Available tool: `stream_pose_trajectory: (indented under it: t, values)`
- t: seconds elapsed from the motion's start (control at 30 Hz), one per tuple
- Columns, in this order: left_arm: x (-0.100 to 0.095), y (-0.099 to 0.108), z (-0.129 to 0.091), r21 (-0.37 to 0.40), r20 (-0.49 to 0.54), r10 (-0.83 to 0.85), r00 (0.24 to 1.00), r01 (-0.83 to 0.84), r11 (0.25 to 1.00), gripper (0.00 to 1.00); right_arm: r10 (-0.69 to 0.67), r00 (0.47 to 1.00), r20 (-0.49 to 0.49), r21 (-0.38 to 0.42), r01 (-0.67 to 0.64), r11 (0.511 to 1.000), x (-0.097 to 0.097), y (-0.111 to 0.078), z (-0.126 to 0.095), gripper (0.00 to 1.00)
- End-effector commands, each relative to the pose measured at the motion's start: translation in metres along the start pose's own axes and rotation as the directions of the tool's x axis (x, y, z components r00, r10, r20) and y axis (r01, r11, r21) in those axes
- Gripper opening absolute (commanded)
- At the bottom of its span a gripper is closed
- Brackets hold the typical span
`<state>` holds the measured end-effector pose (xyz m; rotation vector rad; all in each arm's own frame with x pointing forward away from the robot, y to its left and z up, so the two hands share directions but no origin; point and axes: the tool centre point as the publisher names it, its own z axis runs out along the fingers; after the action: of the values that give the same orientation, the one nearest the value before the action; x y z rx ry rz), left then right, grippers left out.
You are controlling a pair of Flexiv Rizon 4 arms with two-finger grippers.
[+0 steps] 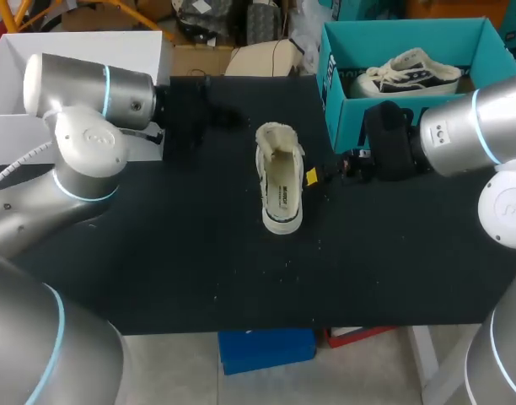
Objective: Take the shoe out of the shoebox, open the shoe tongue, remove and reinsert the insole, then place the shoe into the shoebox
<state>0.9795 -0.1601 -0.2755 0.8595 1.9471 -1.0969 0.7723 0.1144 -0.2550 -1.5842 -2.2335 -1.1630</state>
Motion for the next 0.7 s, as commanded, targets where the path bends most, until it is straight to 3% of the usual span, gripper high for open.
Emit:
stream_pose_trajectory:
  t: [0.03,0.3,0.4,0.7]
  values:
    - [-0.014,0.011,0.031,-0.048,0.008,0.01,1.0,-0.009,0.999,0.0,0.0,1.0,0.002,0.002,0.0,1.0,0.001,0.001,0.001,1.0]
    - [-0.026,0.027,0.058,-0.067,-0.291,0.096,0.952,-0.12,0.991,0.0,0.0,1.0,0.002,0.002,0.0,1.0,0.001,0.001,0.001,1.0]
    - [-0.026,0.032,0.061,-0.057,-0.352,0.113,0.929,-0.142,0.988,0.0,0.0,1.0,0.002,0.002,0.0,1.0,0.001,0.001,0.001,1.0]
    - [-0.003,0.025,0.073,0.128,-0.542,0.203,0.816,-0.159,0.979,0.0,0.0,1.0,0.002,0.002,0.0,1.0,0.001,0.001,0.001,1.0]
